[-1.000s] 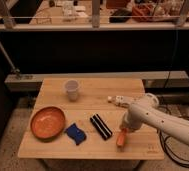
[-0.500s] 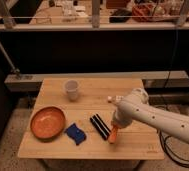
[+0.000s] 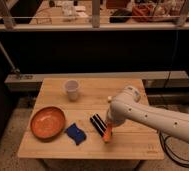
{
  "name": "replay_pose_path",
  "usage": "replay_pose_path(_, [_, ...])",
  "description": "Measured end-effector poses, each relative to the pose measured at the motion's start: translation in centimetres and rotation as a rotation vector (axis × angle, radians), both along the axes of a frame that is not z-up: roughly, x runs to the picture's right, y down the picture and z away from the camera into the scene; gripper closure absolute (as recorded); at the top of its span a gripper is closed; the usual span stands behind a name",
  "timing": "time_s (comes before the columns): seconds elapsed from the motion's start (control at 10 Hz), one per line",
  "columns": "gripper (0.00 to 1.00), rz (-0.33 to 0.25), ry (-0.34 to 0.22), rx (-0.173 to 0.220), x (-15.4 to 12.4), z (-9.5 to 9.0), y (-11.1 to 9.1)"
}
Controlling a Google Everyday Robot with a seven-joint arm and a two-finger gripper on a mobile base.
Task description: Place the pepper in the ceramic bowl
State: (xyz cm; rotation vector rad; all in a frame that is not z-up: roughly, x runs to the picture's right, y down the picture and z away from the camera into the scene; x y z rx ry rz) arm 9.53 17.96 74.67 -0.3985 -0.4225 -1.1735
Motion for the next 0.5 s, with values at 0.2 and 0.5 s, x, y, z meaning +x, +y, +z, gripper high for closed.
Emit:
replay_pose_path(0.2, [0.98, -0.033, -0.020, 0.013, -2.2, -0.5, -0.5])
replay_pose_path(0.5, [0.98, -0.068, -0.043, 0.021, -4.7, -0.6, -0.5])
